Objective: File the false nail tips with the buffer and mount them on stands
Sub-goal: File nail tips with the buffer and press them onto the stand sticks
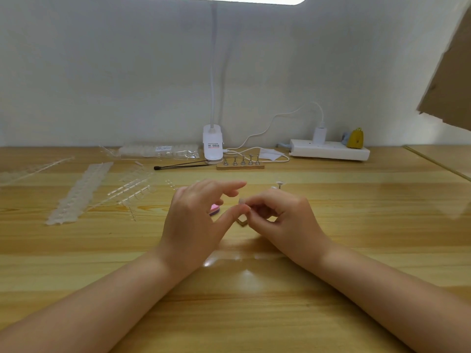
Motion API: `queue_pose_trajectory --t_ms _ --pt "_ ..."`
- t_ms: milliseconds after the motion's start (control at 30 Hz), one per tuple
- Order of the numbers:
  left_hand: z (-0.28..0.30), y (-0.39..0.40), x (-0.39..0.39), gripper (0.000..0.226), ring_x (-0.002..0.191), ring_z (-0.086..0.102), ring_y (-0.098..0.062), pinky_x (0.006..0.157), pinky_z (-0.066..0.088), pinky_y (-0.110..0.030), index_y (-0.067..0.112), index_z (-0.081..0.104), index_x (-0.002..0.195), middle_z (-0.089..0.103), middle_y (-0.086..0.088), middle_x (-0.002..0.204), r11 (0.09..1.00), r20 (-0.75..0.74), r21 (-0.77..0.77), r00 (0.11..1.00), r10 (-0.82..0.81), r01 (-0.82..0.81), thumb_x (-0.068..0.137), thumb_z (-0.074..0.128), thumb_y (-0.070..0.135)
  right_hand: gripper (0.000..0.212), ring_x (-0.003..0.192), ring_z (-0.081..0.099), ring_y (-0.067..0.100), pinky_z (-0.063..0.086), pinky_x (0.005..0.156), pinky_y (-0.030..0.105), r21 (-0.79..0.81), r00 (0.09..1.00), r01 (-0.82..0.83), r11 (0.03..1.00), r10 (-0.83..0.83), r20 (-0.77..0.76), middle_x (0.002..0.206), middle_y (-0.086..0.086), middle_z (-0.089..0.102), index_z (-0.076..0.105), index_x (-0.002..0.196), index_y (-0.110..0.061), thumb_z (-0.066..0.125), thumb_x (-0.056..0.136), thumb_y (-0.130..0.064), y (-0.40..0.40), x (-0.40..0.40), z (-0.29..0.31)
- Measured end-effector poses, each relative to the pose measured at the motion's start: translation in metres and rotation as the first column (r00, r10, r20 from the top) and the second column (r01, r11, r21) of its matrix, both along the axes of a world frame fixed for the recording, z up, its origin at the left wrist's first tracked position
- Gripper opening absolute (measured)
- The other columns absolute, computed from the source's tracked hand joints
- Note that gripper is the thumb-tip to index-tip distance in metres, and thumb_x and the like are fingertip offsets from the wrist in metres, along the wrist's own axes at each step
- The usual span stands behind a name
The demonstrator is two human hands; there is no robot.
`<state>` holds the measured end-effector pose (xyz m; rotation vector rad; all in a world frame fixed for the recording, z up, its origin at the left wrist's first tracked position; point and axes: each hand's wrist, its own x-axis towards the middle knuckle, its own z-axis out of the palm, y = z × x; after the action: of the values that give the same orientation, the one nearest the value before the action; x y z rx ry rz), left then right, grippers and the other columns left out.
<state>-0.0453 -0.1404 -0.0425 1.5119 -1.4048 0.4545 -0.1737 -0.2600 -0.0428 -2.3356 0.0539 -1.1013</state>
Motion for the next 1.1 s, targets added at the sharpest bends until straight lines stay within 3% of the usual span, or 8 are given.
queue_pose_trajectory --t_ms 167,300,367,467,600,733,933,1100 --pt "0.0006 -0.0005 0.0003 0.017 0.076 0.062 -0.012 0.075 0.048 -0.042 0.03 0.067 0.1 0.067 0.01 0.09 1.0 0.119 0.0 0.993 -0.027 0.027 0.083 0.066 0.032 0.011 0.065 0.054 0.003 0.041 0.065 0.012 -0.016 1.0 0.008 1.0 -0.008 -0.013 0.073 -0.001 0.067 0.074 0.089 -0.006 0.069 0.082 0.001 -0.0006 0.0004 -0.0012" --pt "0.0003 0.0002 0.0 0.022 0.075 0.061 -0.009 0.079 0.042 -0.017 0.02 0.072 0.096 0.068 0.011 0.086 1.0 0.083 0.007 0.996 0.016 -0.017 0.081 0.065 0.036 0.013 0.066 0.054 0.002 0.04 0.065 0.01 -0.013 1.0 0.023 1.0 -0.023 -0.006 0.073 -0.002 0.068 0.075 0.089 -0.007 0.07 0.081 0.001 -0.0005 0.001 -0.0016" --pt "0.0002 0.0003 0.0004 0.024 0.076 0.061 -0.008 0.079 0.04 -0.013 0.02 0.072 0.097 0.067 0.013 0.088 1.0 0.085 0.022 0.996 0.02 -0.022 0.081 0.065 0.037 0.011 0.067 0.057 0.005 0.042 0.065 0.011 -0.005 1.0 0.013 1.0 -0.013 -0.01 0.074 0.0 0.069 0.075 0.09 -0.007 0.07 0.081 0.0 -0.0009 0.0004 -0.0012" --pt "0.0 -0.0002 0.0007 0.027 0.077 0.06 -0.006 0.078 0.046 -0.027 0.021 0.073 0.098 0.063 0.019 0.09 0.999 0.079 0.034 0.997 0.016 -0.019 0.081 0.065 0.04 0.01 0.068 0.058 0.008 0.043 0.065 0.013 -0.012 1.0 0.007 1.0 -0.007 0.004 0.074 0.0 0.069 0.074 0.089 -0.007 0.07 0.082 -0.001 -0.0005 -0.0001 -0.0007" --pt "0.0014 -0.0001 -0.0008 0.027 0.076 0.06 -0.004 0.075 0.052 -0.043 0.021 0.073 0.097 0.063 0.022 0.087 1.0 -0.049 -0.004 0.998 -0.024 0.024 0.074 0.073 0.036 0.009 0.067 0.06 0.009 0.046 0.064 0.015 0.008 1.0 0.003 1.0 -0.003 0.016 0.073 -0.002 0.067 0.074 0.088 -0.007 0.069 0.083 -0.001 0.0001 0.0003 -0.0003" --pt "0.0037 0.0012 -0.0025 0.027 0.075 0.059 -0.004 0.073 0.052 -0.046 0.024 0.07 0.097 0.065 0.02 0.085 0.998 -0.099 -0.024 0.993 -0.067 0.065 0.073 0.074 0.035 0.008 0.065 0.062 0.01 0.047 0.062 0.016 0.031 1.0 -0.006 1.0 0.006 0.02 0.072 -0.003 0.066 0.073 0.087 -0.006 0.07 0.083 0.0 0.0003 0.0004 -0.0008" --pt "0.0055 0.0022 -0.0048 0.023 0.077 0.061 -0.006 0.077 0.052 -0.034 0.029 0.07 0.094 0.067 0.021 0.089 0.996 -0.172 -0.001 0.981 -0.086 0.087 0.072 0.074 0.031 0.007 0.066 0.064 0.017 0.051 0.061 0.029 0.018 0.999 -0.032 0.999 0.031 0.032 0.073 0.002 0.068 0.073 0.088 -0.005 0.068 0.084 -0.001 0.0001 0.0001 -0.0006" --pt "0.0053 -0.0001 -0.0054 0.023 0.076 0.06 -0.006 0.071 0.043 -0.011 0.023 0.076 0.09 0.071 0.008 0.087 0.975 -0.45 0.017 0.872 -0.192 0.223 0.066 0.077 0.025 0.008 0.068 0.064 0.019 0.051 0.063 0.031 -0.024 0.997 -0.049 0.999 0.05 0.06 0.075 0.005 0.068 0.071 0.087 -0.004 0.068 0.083 0.002 -0.0011 -0.0005 -0.0017"
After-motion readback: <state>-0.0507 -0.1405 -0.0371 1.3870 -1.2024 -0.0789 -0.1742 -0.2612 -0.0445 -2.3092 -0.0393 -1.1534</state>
